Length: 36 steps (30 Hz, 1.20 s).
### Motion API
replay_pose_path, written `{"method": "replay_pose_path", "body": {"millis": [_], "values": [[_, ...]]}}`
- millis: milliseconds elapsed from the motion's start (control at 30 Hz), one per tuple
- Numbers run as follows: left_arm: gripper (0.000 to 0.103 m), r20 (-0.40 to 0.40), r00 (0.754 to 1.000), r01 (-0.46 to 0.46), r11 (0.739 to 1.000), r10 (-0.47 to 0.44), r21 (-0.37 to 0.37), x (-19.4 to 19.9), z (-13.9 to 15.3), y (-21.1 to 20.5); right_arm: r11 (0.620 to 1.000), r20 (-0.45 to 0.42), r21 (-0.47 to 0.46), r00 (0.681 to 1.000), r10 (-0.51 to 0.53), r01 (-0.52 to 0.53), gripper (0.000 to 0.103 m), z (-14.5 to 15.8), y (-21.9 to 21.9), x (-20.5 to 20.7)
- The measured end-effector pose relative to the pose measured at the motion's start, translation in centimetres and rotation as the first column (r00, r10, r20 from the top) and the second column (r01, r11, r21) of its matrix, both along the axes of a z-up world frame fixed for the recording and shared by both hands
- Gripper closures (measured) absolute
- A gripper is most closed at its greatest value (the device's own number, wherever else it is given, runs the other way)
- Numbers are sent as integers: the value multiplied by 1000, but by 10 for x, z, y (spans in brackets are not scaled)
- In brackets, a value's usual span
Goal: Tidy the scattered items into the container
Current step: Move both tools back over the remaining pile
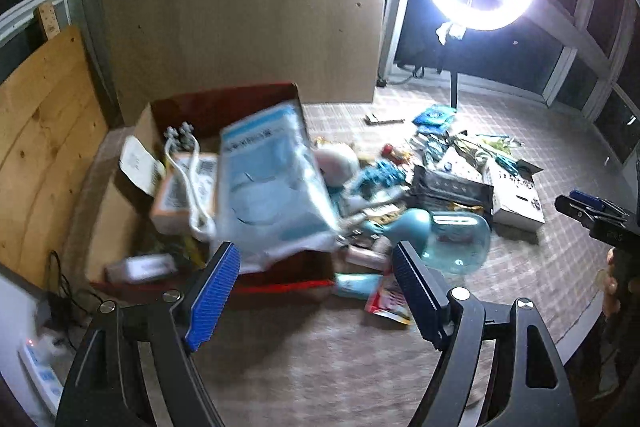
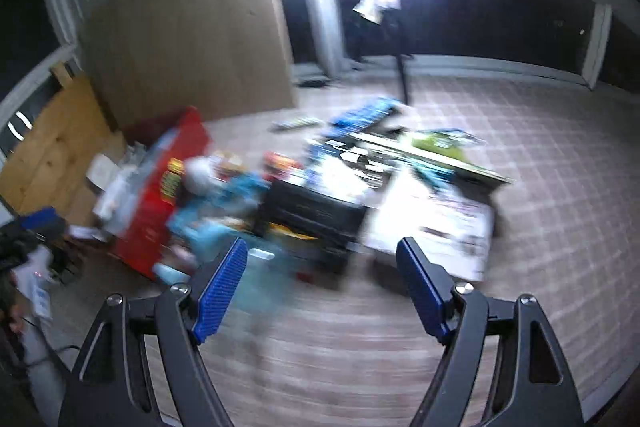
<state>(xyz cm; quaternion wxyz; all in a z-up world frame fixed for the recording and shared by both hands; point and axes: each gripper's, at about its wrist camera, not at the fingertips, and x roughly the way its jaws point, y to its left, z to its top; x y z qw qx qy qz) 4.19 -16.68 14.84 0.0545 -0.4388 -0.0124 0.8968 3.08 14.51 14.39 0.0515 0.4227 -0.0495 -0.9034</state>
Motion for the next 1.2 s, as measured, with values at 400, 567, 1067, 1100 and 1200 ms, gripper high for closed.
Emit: {"method": "replay_pose_path", "body": {"millis": [400,567,1067,1100,1200], "values": [[26,109,990,-94,996,92,12,26,-47,82,990,24,12,990,138,-138,27,-25,103,-2],[27,109,993,-44,999,40,30,16,-48,127,995,36,-36,995,98,-97,27,-27,159,-14],[27,139,963,227,973,-230,32,-124,-46,303,975,-4,-14,975,223,-223,53,-31,190,-81],[27,149,962,227,973,-229,29,-129,-51,311,968,6,6,968,252,-252,55,-36,186,-87],[27,182,958,222,975,-221,13,-146,-68,334,951,25,35,951,308,-309,60,-45,178,-97]]}}
